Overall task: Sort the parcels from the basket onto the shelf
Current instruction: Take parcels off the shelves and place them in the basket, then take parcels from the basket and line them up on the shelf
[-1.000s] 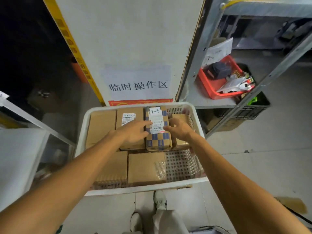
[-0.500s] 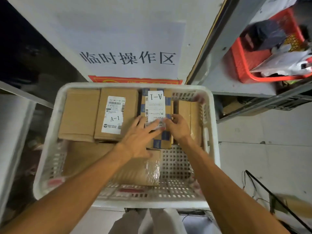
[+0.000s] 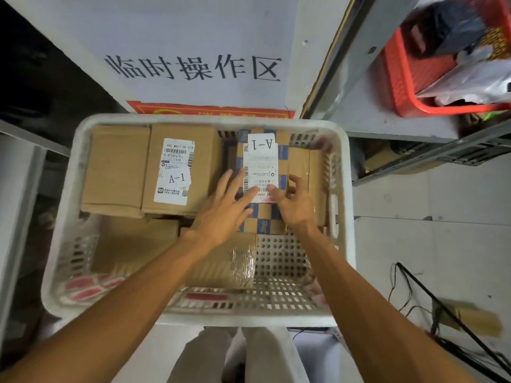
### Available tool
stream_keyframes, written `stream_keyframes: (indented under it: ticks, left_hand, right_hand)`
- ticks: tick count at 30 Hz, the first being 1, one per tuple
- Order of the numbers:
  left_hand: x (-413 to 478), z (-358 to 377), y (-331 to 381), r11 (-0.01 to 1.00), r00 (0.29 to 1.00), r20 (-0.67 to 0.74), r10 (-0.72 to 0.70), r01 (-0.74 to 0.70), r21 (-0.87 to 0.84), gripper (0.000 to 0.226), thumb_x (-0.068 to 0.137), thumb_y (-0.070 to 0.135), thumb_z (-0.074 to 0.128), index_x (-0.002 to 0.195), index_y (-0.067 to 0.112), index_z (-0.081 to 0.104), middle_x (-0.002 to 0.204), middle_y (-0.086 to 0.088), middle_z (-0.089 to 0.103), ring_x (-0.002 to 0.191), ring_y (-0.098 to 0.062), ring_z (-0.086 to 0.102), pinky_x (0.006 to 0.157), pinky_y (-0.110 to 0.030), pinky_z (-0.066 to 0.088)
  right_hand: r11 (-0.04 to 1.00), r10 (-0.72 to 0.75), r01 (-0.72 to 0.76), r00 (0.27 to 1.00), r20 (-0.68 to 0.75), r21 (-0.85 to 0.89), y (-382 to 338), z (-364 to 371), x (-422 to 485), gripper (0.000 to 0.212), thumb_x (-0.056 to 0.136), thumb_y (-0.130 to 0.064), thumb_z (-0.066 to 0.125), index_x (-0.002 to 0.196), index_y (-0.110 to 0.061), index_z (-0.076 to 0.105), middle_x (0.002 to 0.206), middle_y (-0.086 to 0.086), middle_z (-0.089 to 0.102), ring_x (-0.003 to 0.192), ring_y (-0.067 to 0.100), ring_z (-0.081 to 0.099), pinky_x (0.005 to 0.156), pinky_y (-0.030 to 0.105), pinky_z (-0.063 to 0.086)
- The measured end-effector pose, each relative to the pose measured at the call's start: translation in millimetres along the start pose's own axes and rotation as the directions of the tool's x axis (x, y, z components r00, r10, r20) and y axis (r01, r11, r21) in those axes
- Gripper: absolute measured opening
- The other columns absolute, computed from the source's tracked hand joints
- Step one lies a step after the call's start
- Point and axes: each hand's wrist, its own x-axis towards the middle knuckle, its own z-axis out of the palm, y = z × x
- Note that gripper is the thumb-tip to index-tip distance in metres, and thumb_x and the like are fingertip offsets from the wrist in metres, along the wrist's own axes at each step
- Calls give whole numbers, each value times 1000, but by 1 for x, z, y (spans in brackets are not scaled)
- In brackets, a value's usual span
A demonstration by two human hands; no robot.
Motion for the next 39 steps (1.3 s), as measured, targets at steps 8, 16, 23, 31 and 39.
stream_keyframes:
  ticks: [8, 16, 23, 31, 39]
  left_hand:
    - [-9, 0, 14, 904, 981, 91, -170, 192, -382, 59, 97, 19, 52, 146, 41, 28, 160, -7, 1, 133, -25, 41, 109, -41, 37]
    - [-32, -39, 19, 601, 944, -104, -312, 111, -792, 87, 87, 7, 65, 149, 42, 14, 134, 22, 40, 111, 2, 53, 83, -20, 54]
    - [-79, -114, -14, 419, 940, -154, -303, -14, -908, 77, 81, -1, 68, 133, 44, 35, 120, 22, 56, 107, 4, 57, 92, -26, 51]
    - [-184, -193, -74, 262, 862, -216, -460, -100, -960, 83, 78, 4, 74, 136, 38, 25, 124, 4, 59, 114, -16, 59, 82, -38, 56]
    - [-308, -238, -128, 148, 760, -287, -583, -248, -957, 95, 61, 19, 82, 139, 38, 30, 123, 8, 61, 108, -17, 63, 63, -29, 57]
  right_hand:
    - [986, -14, 2, 997, 76, 164, 0, -6, -12, 27, 92, -22, 64, 118, -21, 55, 93, -14, 64, 91, 13, 66, 75, 23, 55]
    - [949, -110, 82, 991, 78, 304, -37, -28, -50, 42, 89, -20, 68, 129, -18, 56, 118, -2, 64, 108, 19, 64, 88, 38, 56]
    - [926, -276, 226, 951, 136, 301, -110, -10, -104, 43, 91, -20, 65, 132, -18, 53, 124, 0, 62, 111, 20, 63, 89, 41, 56]
    - [862, -486, 414, 838, 248, 293, -199, 64, -179, 33, 90, -24, 66, 115, -12, 49, 118, 4, 64, 104, 22, 66, 86, 36, 57]
    - [724, -682, 642, 607, 408, 253, -256, 152, -263, 31, 94, -23, 60, 124, -18, 54, 117, -9, 63, 105, 5, 61, 89, 23, 52]
